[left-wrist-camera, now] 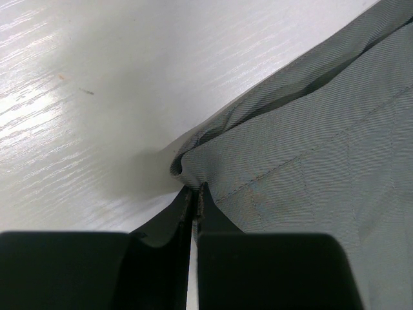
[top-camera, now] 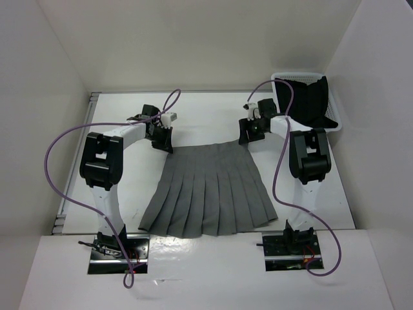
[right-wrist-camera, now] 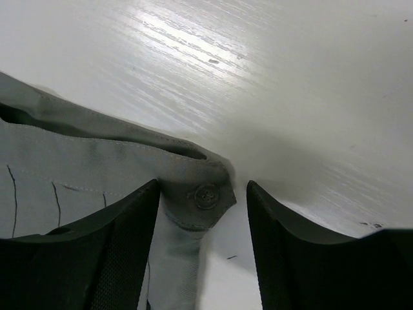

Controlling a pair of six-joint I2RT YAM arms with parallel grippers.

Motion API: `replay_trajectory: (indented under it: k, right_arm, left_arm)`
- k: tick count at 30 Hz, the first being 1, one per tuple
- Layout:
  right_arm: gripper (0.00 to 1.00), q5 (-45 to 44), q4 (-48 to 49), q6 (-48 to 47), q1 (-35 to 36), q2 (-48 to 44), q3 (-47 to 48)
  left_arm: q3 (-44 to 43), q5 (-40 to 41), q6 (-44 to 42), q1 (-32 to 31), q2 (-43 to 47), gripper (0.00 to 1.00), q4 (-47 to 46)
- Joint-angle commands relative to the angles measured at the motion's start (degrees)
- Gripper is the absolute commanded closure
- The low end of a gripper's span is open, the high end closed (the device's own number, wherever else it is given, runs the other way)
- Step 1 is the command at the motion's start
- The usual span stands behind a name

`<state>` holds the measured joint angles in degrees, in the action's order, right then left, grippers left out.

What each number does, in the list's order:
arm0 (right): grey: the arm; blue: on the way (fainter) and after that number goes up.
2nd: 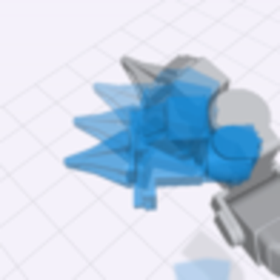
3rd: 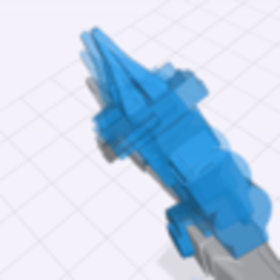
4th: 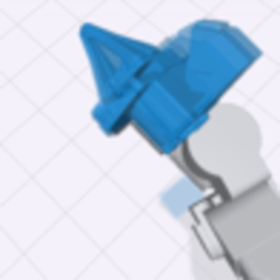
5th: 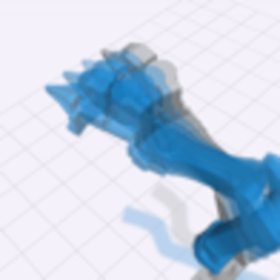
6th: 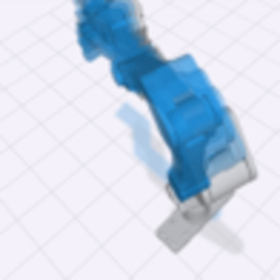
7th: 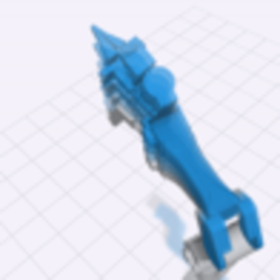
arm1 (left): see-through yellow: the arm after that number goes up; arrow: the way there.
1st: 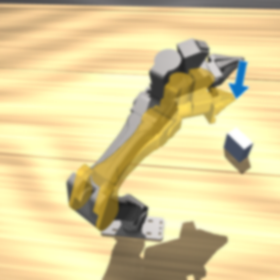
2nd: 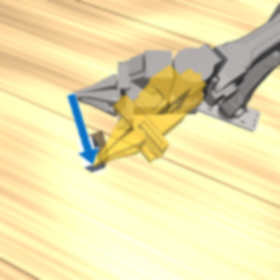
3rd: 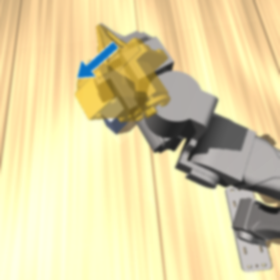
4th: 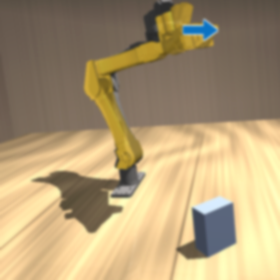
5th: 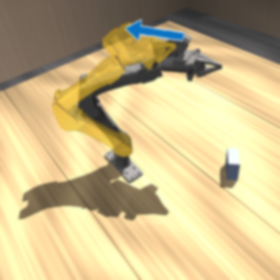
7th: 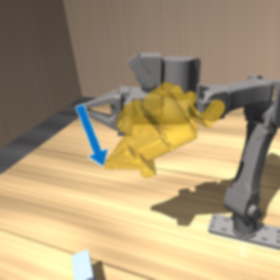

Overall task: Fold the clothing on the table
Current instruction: Fold the skirt

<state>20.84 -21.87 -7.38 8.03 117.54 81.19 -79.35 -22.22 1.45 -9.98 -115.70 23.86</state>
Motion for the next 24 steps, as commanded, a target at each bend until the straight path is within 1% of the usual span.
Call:
replay_trajectory:
  k: [1,2,4,5,7,8,10,13,14,18,23,24]
  right_arm:
    - [0.39,1.40,-0.10,-0.80,1.37,1.64,1.34]
    - [0.39,1.40,-0.63,-0.80,1.37,1.64,1.34]
    - [0.43,1.92,-0.63,-1.32,1.90,1.64,1.34]
    - [0.48,1.92,-1.15,-1.32,2.60,1.64,1.34]
    - [0.52,1.92,-1.16,-1.32,3.21,1.64,1.34]
    - [0.57,1.92,-1.16,-1.85,3.22,1.64,1.34]
    - [0.60,1.92,-1.69,-1.85,3.22,1.64,1.34]
    - [0.69,1.92,-1.69,-1.85,3.22,1.64,1.34]
    - [0.79,1.40,-1.69,-1.85,3.22,2.17,1.34]
    - [1.00,-1.06,-1.16,-1.85,3.22,2.17,1.34]
    - [1.00,-3.08,-0.54,-1.32,3.22,2.17,4.58]
    - [1.00,-3.61,-1.07,-1.32,3.22,2.78,5.29]
  left_arm:
    - [0.60,-0.81,-1.37,0.05,2.67,1.00,0.58]
    - [0.60,-0.81,-1.37,0.05,2.67,1.00,0.58]
    - [0.60,-0.81,-1.37,0.05,2.67,1.00,0.58]
    - [0.60,-0.81,-1.37,0.05,2.67,1.00,0.58]
    - [0.60,-0.81,-1.37,0.05,2.67,1.00,0.58]
    - [0.60,-0.81,-1.37,0.05,2.67,1.00,0.58]
    - [0.60,-0.81,-1.89,0.05,2.67,1.00,0.58]
    - [1.13,-0.81,-1.89,0.05,2.67,1.00,0.58]
    - [1.13,-0.81,-1.89,0.05,2.67,1.00,0.58]
    - [1.13,-0.28,-1.89,0.05,2.67,1.00,0.58]
    - [-2.99,0.33,-2.42,0.57,2.15,1.00,1.10]
    - [-5.35,0.85,-2.42,0.57,1.62,1.00,1.63]
